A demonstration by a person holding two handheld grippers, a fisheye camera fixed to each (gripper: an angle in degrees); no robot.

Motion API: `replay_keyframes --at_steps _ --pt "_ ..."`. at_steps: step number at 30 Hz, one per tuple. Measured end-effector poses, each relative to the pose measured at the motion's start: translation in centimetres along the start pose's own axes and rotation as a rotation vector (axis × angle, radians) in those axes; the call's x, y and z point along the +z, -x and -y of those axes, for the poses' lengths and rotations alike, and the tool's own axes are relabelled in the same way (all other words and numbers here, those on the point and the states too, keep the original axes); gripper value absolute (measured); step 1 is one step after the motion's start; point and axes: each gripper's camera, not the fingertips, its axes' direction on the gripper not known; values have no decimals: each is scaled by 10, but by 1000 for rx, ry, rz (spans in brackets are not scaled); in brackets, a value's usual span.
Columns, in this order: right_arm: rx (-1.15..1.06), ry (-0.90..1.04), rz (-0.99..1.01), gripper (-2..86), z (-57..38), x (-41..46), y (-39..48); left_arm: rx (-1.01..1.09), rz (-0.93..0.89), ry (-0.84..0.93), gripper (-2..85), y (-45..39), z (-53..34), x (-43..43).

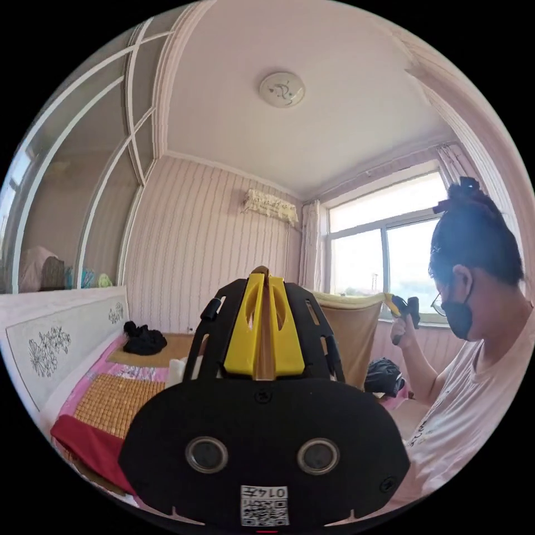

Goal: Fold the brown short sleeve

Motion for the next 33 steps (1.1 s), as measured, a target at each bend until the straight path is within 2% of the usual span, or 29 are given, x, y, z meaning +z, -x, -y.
replay_keyframes --at_steps 3,5,9,12,14,18,21,24,26,28,33 --pt "-85 21 -93 -3 19 -6 18 63 55 -3 -10 -17 11 13" --pt "-52 87 -185 -3 21 0 3 18 63 93 -10 -10 3 41" --pt "176 358 -428 -4 -20 40 -85 -68 94 389 -10 13 -51 128" --pt "353 391 -494 -4 -49 60 -147 -149 98 507 -10 31 -74 187" --pt "390 366 -489 -4 -36 72 -167 -215 56 463 -10 38 -63 209" --pt "190 214 -484 -4 48 89 -144 -138 36 289 -10 34 -14 230" --pt "86 185 -530 -3 65 94 -127 -167 18 285 -10 44 -21 240" --pt "96 236 -604 -3 22 97 -138 -188 72 454 -10 53 -73 263" --pt "206 318 -631 -2 -25 101 -159 -230 79 603 -10 58 -117 281" --pt "382 499 -675 0 -101 115 -192 -264 110 794 -10 62 -181 307" --pt "692 856 -669 1 -234 139 -239 -435 196 1041 -10 81 -295 339"
